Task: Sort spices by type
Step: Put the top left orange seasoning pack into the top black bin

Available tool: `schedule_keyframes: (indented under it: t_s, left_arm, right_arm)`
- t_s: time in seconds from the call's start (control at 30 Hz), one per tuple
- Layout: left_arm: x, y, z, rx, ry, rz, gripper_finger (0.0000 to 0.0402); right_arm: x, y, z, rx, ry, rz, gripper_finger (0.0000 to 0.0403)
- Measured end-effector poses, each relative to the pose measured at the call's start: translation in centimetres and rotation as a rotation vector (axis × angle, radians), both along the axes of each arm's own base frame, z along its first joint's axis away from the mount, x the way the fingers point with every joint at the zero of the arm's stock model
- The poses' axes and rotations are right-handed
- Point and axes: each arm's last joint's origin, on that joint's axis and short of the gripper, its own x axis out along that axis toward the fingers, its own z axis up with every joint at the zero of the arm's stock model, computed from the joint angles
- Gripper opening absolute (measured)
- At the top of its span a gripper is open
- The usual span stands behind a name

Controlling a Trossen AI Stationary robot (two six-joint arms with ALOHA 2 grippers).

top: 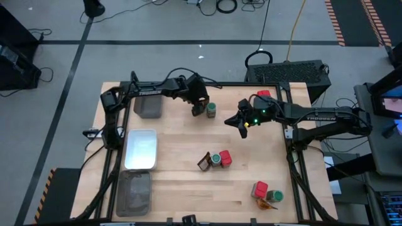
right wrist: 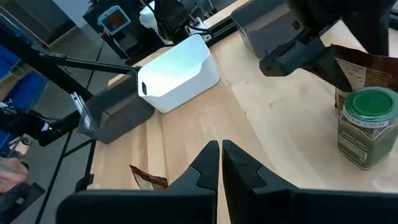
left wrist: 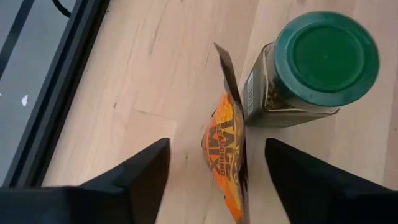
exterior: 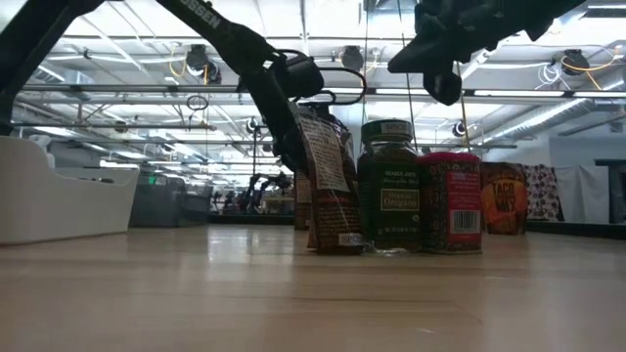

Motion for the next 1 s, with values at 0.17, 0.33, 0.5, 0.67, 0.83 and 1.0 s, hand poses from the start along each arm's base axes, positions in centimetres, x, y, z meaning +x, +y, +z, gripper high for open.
schedule_keyframes:
  t_s: [0.17, 0.33, 0.5, 0.67, 0.83, 1.0]
  left_arm:
    - [0.1, 0.0, 0.1, 0.005, -0.007, -0.001, 0.0178]
    - [0.1, 0.0, 0.1, 0.007, -0.006, 0.001, 0.0097]
    - [0.0, 0.0, 0.0, 0.003, 0.000, 0.002, 0.0012]
    - [-0.1, 0.0, 0.1, -0.001, 0.001, 0.007, 0.0005]
    - [-0.9, -0.4, 2.0, 0.006, -0.016, 0.009, 0.0003]
    - [-2.6, -1.0, 4.9, 0.035, -0.027, 0.027, 0.0002]
  right_arm:
    - [0.0, 0.0, 0.0, -0.016, -0.001, 0.005, 0.0000]
    - [0.0, 0.0, 0.0, -0.021, -0.002, 0.008, 0.0000]
    - [0.0, 0.0, 0.0, -0.026, -0.002, 0.007, 0.0000]
    - [0.0, 0.0, 0.0, -0.026, -0.002, 0.006, 0.0000]
    - [0.0, 0.0, 0.0, -0.025, -0.002, 0.005, 0.0000]
    - [0.0, 0.0, 0.0, -0.026, -0.002, 0.005, 0.0000]
